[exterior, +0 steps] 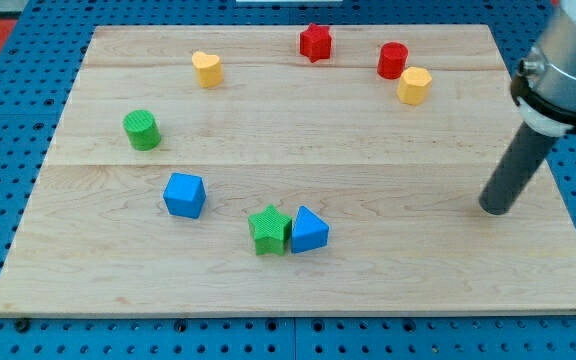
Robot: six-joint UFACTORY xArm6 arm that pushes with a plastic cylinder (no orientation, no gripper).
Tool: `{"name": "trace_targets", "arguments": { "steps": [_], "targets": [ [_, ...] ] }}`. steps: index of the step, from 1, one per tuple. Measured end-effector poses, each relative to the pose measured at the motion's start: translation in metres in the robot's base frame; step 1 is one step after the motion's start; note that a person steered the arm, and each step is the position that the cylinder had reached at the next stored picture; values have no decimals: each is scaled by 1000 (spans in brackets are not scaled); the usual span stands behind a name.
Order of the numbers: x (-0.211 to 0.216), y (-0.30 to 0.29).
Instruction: Nudge the red circle a little bit up
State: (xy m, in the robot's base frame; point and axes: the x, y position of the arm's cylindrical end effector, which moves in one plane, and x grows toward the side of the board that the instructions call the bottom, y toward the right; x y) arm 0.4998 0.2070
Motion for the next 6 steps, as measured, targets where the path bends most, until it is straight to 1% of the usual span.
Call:
{"name": "trace_targets", "arguments": {
  "steps": [1, 2, 3, 4, 5, 6],
  "targets": [
    [-10, -51],
    [-39, -105],
    [-74, -135],
    [-117, -133],
    [-185, -94],
    [-224, -93]
  ]
}}
